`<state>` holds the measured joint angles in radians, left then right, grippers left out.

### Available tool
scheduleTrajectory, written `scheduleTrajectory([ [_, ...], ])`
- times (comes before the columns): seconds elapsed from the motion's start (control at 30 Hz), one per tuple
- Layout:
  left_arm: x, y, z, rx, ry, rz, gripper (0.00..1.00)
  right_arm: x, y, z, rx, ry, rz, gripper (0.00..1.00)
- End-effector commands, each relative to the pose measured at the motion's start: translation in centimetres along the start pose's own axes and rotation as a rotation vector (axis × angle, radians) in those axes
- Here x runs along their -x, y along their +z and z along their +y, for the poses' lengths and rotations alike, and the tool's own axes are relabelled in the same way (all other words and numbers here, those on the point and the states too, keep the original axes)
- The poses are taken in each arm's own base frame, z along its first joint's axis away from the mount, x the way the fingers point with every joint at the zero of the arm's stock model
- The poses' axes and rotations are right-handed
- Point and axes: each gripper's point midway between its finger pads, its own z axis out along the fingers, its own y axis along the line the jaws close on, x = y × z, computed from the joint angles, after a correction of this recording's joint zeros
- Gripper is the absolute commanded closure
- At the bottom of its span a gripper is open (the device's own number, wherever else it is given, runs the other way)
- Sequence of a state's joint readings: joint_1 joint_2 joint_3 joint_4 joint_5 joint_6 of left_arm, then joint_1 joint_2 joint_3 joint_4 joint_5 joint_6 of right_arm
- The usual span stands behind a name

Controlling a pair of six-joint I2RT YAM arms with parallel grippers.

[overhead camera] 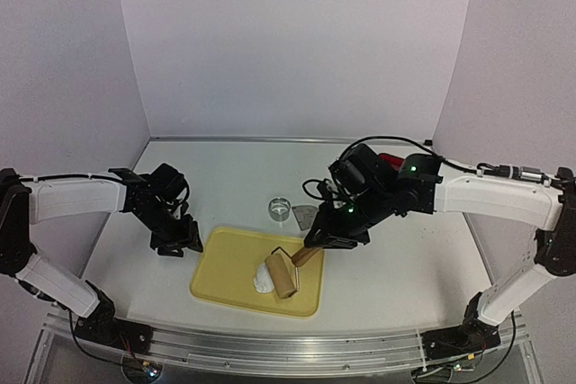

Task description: Roll out the dumpling wrappers from the dough

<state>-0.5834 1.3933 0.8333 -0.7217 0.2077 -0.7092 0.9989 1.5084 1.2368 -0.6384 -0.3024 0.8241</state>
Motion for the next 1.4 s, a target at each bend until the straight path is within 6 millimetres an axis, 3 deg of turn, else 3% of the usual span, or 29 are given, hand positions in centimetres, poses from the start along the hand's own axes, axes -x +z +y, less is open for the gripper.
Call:
scheduleTrajectory([
  [0.0, 0.9, 0.9, -0.3, -0.008, 0.094, 0.004, 0.48, 3.3, 0.0, 3.4, 0.011, -0.013, -0.103, 1.0],
  [0.1, 1.0, 1.5, 0.3, 0.014, 0.109, 0.017, 0.53, 3.7, 0.9, 3.9, -0.008, -0.014, -0.084, 1.0],
  [0.3, 1.1, 2.3, -1.2, -0.072, 0.133, 0.032, 0.55, 4.0, 1.6, 3.1, -0.073, 0.019, -0.071, 1.0],
  [0.53, 0.6, 3.8, -0.9, -0.073, 0.133, 0.075, 0.6, 3.4, 3.2, 2.2, -0.14, 0.014, 0.011, 1.0],
  [1.13, 0.0, 5.7, 0.3, -0.027, 0.139, 0.132, 0.89, 1.6, 6.5, -1.9, -0.319, 0.018, 0.119, 1.0],
  [1.37, -0.1, 6.3, 0.7, -0.007, 0.156, 0.154, 0.98, 0.6, 7.0, -4.7, -0.446, 0.042, 0.148, 1.0],
])
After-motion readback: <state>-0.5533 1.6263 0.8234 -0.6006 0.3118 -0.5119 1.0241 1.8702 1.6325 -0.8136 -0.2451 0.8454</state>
